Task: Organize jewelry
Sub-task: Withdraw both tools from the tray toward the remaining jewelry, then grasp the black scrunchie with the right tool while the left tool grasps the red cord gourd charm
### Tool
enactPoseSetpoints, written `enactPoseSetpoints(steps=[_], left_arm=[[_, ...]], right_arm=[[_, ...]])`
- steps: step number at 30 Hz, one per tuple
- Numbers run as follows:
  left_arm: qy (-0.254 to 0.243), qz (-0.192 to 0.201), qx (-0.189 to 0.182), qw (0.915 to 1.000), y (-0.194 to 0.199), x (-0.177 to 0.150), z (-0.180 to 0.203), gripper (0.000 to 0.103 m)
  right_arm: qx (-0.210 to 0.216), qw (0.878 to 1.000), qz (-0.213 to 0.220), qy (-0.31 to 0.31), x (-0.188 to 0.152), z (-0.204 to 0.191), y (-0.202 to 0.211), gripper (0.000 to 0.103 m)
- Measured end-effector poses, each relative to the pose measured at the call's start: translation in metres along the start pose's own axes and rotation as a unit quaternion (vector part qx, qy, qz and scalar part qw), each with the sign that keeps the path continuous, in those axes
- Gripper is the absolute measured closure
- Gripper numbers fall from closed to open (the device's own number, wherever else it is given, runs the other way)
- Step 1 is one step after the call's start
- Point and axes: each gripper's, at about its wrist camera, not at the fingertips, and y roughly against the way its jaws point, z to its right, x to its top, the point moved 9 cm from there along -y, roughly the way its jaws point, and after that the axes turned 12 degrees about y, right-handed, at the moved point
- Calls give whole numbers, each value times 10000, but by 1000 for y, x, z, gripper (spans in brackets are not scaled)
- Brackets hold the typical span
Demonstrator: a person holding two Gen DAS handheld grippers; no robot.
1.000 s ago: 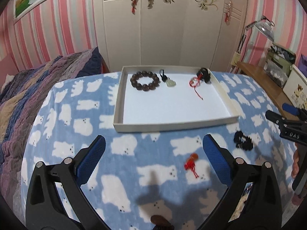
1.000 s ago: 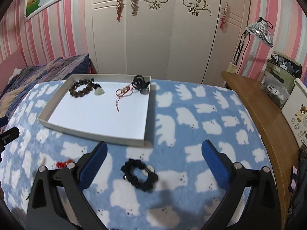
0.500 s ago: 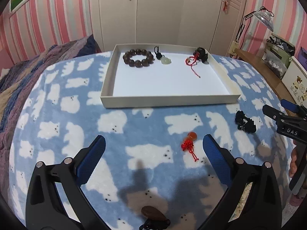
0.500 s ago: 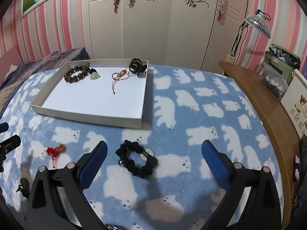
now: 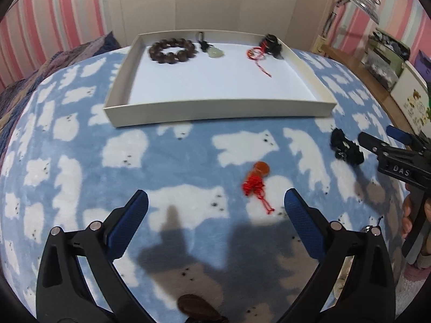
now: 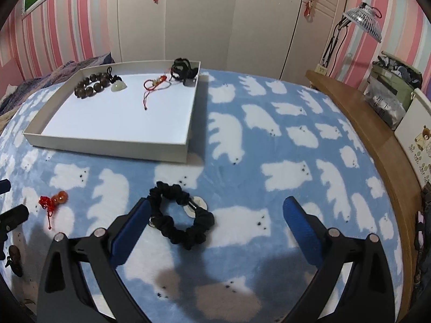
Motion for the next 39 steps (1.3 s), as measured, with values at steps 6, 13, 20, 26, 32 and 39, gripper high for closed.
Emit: enactPoseSetpoints(steps=[6, 13, 20, 26, 32, 39], left_arm=[[-217, -251, -79, 9994, -15, -6, 18, 14], [-115, -423, -94, 9990, -30, -6, 18, 31], [-19, -345, -249, 9991, -30, 1, 21, 41], [-58, -511, -279, 9983, -37, -5, 24, 63], [11, -493, -434, 9978, -37, -3, 21, 70], [30, -541, -586, 9968, -37, -5, 23, 88]], right_arm=[[36, 10000, -40, -32, -5, 2, -7, 5], [112, 9998, -122, -59, -10, 2, -16, 5], [176, 9998, -112, -68, -11, -1, -19, 5], [189, 9997, -123, -129, -12, 2, -22, 6], [199, 9996, -135, -151, -12, 2, -24, 6], [251, 9995, -165, -120, -13, -2, -25, 15]])
